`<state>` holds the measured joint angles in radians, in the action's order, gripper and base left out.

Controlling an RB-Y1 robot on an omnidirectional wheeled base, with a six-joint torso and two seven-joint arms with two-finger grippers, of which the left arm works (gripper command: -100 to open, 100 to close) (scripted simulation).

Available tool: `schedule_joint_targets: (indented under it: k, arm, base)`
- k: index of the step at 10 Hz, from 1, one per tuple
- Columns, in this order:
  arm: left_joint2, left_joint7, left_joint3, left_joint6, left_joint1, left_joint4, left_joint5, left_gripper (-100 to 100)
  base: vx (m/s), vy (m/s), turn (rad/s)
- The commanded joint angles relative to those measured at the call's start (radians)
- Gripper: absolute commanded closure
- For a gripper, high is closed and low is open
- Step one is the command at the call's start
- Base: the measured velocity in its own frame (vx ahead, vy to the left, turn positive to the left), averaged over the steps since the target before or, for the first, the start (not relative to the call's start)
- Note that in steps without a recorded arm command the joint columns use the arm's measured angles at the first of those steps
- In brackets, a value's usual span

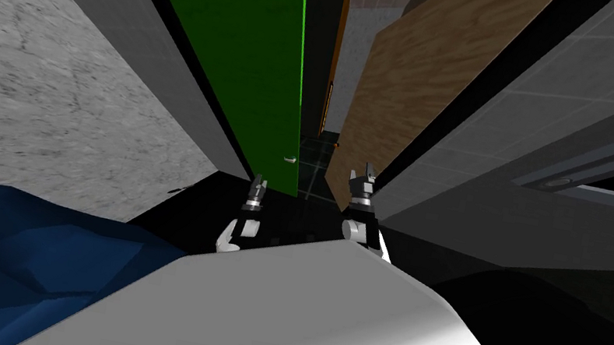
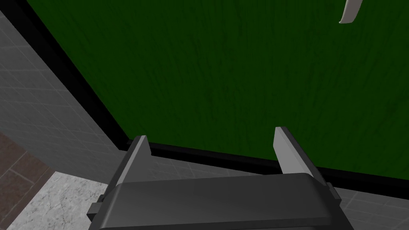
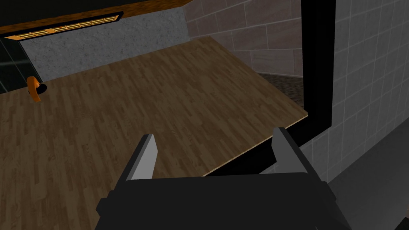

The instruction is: Push the door open

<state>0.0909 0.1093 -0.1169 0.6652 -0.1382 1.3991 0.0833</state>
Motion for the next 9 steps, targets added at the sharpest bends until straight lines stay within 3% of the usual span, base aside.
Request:
schedule_joint_targets:
  k: [1, 8, 9]
  arm:
    - [0.001, 0.004, -0.01, 0.004, 0.018, -0.042, 0.001, -100]
    - [0.001, 0.021, -0.047, 0.04, 0.092, -0.235, 0.007, -100]
    - [0.001, 0.021, -0.047, 0.04, 0.092, -0.236, 0.007, -100]
  base:
    - [0.103, 0.0, -0.006]
    - [0.1, 0.011, -0.007]
    - [0.059, 0.008, -0.003]
